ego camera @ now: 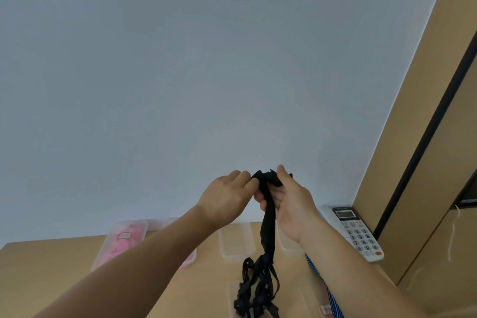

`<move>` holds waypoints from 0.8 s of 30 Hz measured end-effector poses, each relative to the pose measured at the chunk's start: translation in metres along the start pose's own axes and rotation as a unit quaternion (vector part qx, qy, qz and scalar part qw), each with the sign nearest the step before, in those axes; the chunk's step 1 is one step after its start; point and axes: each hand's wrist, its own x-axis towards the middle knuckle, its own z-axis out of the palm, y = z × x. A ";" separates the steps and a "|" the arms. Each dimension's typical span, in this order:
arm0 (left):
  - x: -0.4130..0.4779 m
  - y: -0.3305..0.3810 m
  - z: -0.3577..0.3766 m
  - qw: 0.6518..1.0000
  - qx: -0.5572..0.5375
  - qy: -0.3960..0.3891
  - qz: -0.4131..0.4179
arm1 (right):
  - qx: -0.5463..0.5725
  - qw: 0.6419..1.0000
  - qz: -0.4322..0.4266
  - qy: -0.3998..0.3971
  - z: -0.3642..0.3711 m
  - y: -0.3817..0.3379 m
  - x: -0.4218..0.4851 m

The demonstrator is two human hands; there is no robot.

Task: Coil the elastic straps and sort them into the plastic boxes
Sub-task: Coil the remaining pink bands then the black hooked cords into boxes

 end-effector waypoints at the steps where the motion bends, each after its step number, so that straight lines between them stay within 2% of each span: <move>1: -0.003 0.000 0.000 1.000 0.007 0.002 0.027 | 0.012 1.000 0.001 0.007 0.000 0.000 0.000; 3: -0.005 0.003 0.002 1.000 -0.018 -0.001 0.020 | 0.021 1.000 -0.004 0.011 -0.001 0.001 0.001; 4: -0.005 0.004 0.003 0.996 -0.076 -0.013 -0.035 | 0.026 1.000 -0.008 0.008 -0.002 0.002 0.002; 5: -0.005 0.005 0.003 0.978 -0.164 -0.032 -0.127 | 0.031 0.999 -0.013 0.004 -0.004 0.003 0.003; 6: -0.004 0.006 -0.001 0.934 -0.264 -0.072 -0.230 | 0.033 0.999 -0.019 -0.001 -0.006 0.003 0.004; 8: 0.002 0.005 -0.009 0.789 -0.446 -0.148 -0.395 | 0.022 0.999 -0.034 -0.020 -0.010 0.002 0.005; 9: 0.005 0.002 -0.012 0.711 -0.517 -0.171 -0.445 | 0.012 0.999 -0.039 -0.030 -0.011 0.001 0.006; 10: 0.007 0.000 -0.015 0.653 -0.567 -0.188 -0.466 | 0.000 0.998 -0.043 -0.040 -0.012 0.001 0.006; 12: 0.011 -0.003 -0.019 0.599 -0.622 -0.204 -0.461 | -0.031 0.996 -0.056 -0.058 -0.013 0.002 0.006; 14: 0.011 -0.003 -0.019 0.574 -0.655 -0.193 -0.452 | -0.059 0.994 -0.062 -0.060 -0.013 0.003 0.005; 15: 0.010 -0.004 -0.018 0.579 -0.654 -0.186 -0.451 | -0.068 0.994 -0.060 -0.056 -0.013 0.004 0.005; 16: 0.009 -0.004 -0.018 0.598 -0.639 -0.181 -0.448 | -0.076 0.994 -0.055 -0.048 -0.013 0.003 0.004; 20: 0.006 0.002 -0.016 0.715 -0.511 -0.163 -0.447 | -0.143 0.988 -0.048 0.026 -0.007 0.002 0.003; 24: 0.009 0.014 -0.014 0.810 -0.389 -0.149 -0.413 | -0.189 0.970 -0.104 0.112 0.002 0.008 0.005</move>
